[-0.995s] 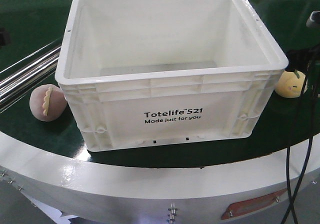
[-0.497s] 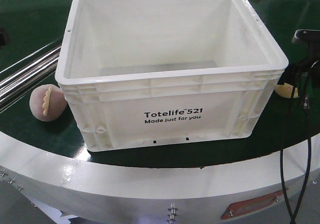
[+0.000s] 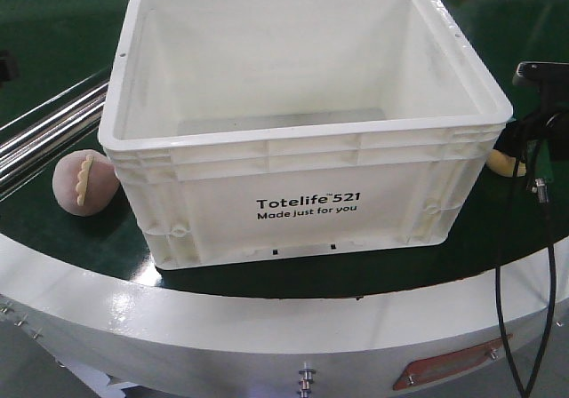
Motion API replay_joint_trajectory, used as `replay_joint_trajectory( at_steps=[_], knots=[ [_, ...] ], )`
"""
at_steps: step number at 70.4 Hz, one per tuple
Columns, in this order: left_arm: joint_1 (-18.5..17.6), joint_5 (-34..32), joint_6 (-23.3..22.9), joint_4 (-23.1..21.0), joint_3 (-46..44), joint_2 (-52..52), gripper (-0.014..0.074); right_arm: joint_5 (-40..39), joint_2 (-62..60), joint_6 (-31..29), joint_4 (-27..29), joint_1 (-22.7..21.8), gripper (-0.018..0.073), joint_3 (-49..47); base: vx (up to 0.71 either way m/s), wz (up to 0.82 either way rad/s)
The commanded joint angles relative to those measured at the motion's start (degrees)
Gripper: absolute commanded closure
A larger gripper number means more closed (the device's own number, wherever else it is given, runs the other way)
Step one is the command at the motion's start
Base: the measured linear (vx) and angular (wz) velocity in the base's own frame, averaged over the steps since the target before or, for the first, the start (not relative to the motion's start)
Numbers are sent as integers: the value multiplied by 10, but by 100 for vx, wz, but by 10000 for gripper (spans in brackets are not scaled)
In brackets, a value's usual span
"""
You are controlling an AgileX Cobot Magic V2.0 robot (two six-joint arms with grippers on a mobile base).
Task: Place moving items into box and shelve
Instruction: 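Lower both grippers and grasp the pink and cream plush toys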
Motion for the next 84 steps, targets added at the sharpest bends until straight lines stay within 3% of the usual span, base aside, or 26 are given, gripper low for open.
replay_joint_trajectory(
  at_steps=[1,31,58,84],
  knots=[
    [2,-34,-1,-2,-22,-14,8,-13,-19,-5,-3,-3,577,-14,0,0],
    [-1,1,-1,-6,-22,47,8,-8,-19,-6,-3,-3,574,-14,0,0],
    [-73,47,20,-17,-22,100,8,-4,-19,-6,-3,-3,574,-14,0,0],
    [-78,104,10,-41,-22,159,8,17,-19,-9,-3,-3,574,-14,0,0]
  ],
)
